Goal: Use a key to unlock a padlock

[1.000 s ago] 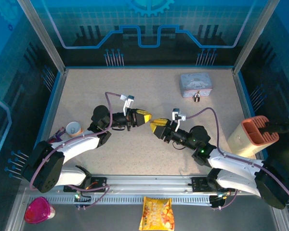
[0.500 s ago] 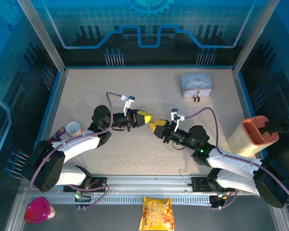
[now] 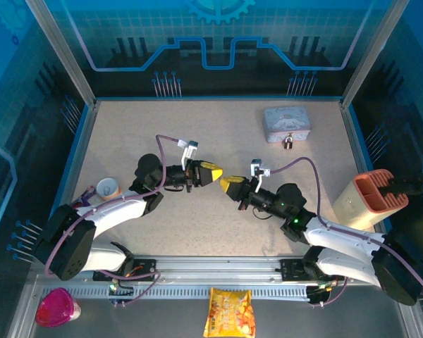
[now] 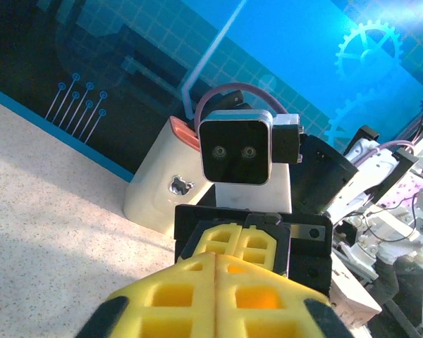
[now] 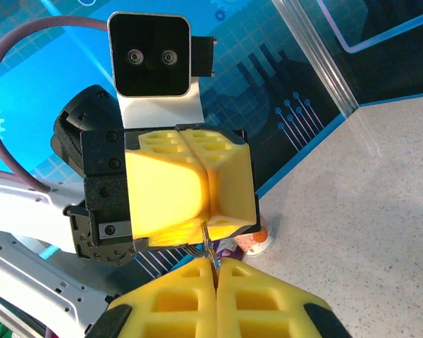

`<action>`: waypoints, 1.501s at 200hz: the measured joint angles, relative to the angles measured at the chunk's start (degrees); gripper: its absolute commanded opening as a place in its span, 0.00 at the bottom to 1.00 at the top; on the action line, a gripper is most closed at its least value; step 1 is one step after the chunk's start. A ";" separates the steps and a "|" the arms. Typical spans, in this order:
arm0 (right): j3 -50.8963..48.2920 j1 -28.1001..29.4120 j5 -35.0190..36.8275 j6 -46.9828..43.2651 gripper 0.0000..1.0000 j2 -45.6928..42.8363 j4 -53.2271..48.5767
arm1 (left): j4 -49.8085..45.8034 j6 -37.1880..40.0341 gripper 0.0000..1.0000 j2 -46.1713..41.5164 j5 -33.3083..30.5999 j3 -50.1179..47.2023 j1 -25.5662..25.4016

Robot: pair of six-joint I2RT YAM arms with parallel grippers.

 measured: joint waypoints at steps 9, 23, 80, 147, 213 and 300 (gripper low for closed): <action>0.22 0.00 0.35 -0.59 0.00 -1.22 -2.34 | -1.16 0.72 0.40 0.00 -0.46 0.07 -0.02; 1.46 0.00 1.64 -2.21 0.00 -4.13 -8.74 | -4.52 1.38 0.48 -0.11 -1.75 0.37 0.13; 13.88 0.00 18.84 -12.15 0.00 -18.78 -48.04 | -24.85 5.09 0.64 -2.34 -15.04 6.58 0.61; 24.68 0.00 35.87 -15.23 0.00 -28.52 -79.38 | -46.25 2.27 0.74 13.42 -36.15 28.37 -1.31; 26.38 0.00 37.46 -14.97 0.00 -33.00 -89.22 | -59.76 -3.65 0.75 39.98 -45.48 57.99 -7.78; 26.34 0.02 37.64 -14.91 0.00 -39.26 -93.70 | -73.96 -5.44 0.73 69.00 -49.59 97.02 -12.90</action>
